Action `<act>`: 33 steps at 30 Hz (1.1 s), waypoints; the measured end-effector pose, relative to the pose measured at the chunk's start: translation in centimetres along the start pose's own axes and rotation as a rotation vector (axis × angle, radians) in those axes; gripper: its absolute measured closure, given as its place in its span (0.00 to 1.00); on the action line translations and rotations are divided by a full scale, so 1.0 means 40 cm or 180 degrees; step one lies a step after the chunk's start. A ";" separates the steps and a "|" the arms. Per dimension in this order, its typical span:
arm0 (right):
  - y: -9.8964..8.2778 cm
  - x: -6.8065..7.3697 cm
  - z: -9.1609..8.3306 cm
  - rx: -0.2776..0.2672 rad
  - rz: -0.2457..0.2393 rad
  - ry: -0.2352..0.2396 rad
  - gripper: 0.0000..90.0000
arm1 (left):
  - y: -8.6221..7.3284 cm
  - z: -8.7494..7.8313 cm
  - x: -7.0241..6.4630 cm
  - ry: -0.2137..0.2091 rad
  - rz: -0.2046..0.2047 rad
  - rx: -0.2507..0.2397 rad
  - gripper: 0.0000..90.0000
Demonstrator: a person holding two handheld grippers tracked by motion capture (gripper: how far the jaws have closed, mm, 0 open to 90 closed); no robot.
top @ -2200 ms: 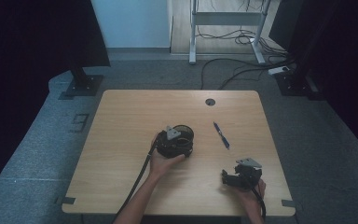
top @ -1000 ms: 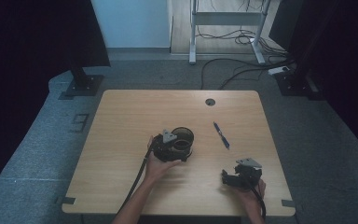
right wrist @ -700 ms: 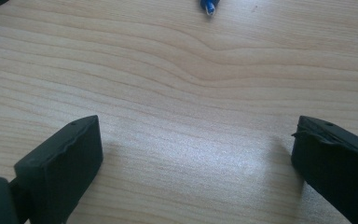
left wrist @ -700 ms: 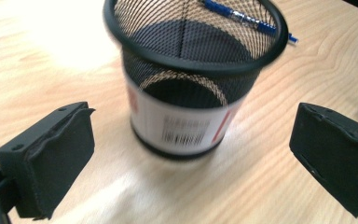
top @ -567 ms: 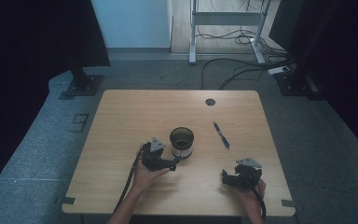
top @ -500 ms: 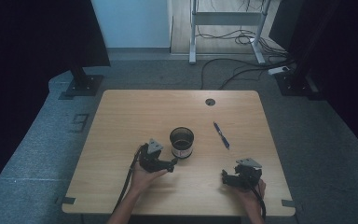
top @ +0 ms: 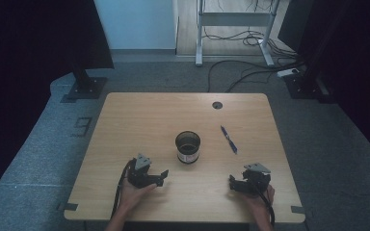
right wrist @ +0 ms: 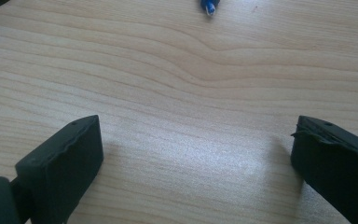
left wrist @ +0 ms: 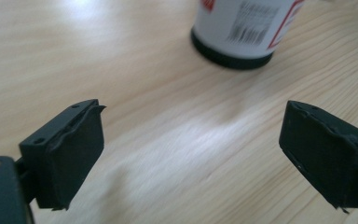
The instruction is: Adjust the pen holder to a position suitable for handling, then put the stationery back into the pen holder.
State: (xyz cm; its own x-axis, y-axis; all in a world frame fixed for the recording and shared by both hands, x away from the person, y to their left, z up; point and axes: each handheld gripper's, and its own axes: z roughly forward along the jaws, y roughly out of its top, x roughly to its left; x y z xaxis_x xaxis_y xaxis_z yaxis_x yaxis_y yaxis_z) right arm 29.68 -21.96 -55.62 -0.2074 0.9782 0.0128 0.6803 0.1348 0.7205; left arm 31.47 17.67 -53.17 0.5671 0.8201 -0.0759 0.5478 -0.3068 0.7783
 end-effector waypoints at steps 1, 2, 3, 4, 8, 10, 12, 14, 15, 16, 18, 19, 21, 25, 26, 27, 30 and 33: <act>0.000 0.000 0.000 0.0000 0.0000 0.0000 0.02 | -0.007 -0.001 0.004 0.0013 -0.0016 0.0016 0.08; 0.000 0.000 0.000 0.0001 0.0004 0.0000 0.02 | -0.014 -0.002 0.008 0.0024 -0.0029 0.0035 0.09; 0.000 0.000 0.000 -0.0002 0.0001 -0.0001 0.02 | -0.021 -0.003 0.012 0.0034 -0.0042 0.0042 0.10; 0.000 0.000 0.000 -0.0002 0.0001 -0.0001 0.02 | -0.027 -0.003 0.015 0.0042 -0.0052 0.0055 0.10; 0.000 0.000 0.000 -0.0004 0.0002 0.0000 0.02 | -0.038 -0.007 0.021 0.0180 0.0004 0.0119 0.11; 0.000 0.000 0.000 -0.0004 0.0001 -0.0001 0.02 | -0.039 -0.013 0.023 0.0195 -0.0004 0.0089 0.13; 0.000 0.000 0.000 -0.0004 0.0000 -0.0002 0.02 | -0.040 -0.015 0.023 0.0204 -0.0004 0.0083 0.14; 0.000 0.000 0.000 -0.0005 -0.0001 -0.0003 0.02 | -0.043 -0.016 0.023 0.0206 0.0017 0.0104 0.14; 0.000 0.000 0.000 -0.0005 -0.0001 -0.0004 0.02 | -0.046 -0.015 0.024 0.0204 0.0010 0.0112 0.14; 0.000 0.000 0.000 -0.0005 -0.0001 -0.0004 0.02 | -0.047 -0.015 0.025 0.0203 0.0011 0.0125 0.14; 0.000 -0.001 0.000 -0.0005 -0.0001 -0.0003 0.02 | -0.049 -0.013 0.025 0.0210 0.0005 0.0143 0.14; 0.001 -0.001 0.000 0.0000 -0.0008 -0.0004 0.02 | -0.048 -0.013 0.024 0.0212 0.0011 0.0136 0.15; 0.002 -0.001 0.001 0.0012 -0.0007 -0.0007 0.01 | -0.048 -0.013 0.022 0.0200 0.0014 0.0138 0.14; 0.002 -0.002 0.001 0.0011 -0.0019 0.0001 0.01 | -0.048 -0.012 0.019 0.0197 0.0022 0.0134 0.14; 0.002 -0.002 0.001 0.0005 -0.0031 0.0010 0.02 | -0.048 -0.012 0.020 0.0194 0.0021 0.0134 0.14; 0.002 0.000 0.000 -0.0011 -0.0036 0.0029 0.04 | -0.048 -0.012 0.019 0.0193 0.0019 0.0135 0.15; 0.002 0.000 0.000 -0.0016 -0.0039 0.0033 0.04 | -0.048 -0.012 0.018 0.0190 0.0035 0.0146 0.15; 0.001 -0.001 -0.002 -0.0034 -0.0019 0.0007 0.08 | -0.048 -0.012 0.019 0.0206 0.0027 0.0150 0.15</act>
State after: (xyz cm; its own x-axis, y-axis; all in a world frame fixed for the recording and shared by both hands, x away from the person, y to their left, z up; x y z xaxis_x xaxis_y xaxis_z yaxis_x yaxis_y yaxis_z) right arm 29.66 -22.01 -55.54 -0.2131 0.9770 0.0101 0.6715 0.1389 0.7279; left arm 30.56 19.09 -54.42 0.5317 0.8465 -0.0279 0.5723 -0.3349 0.7485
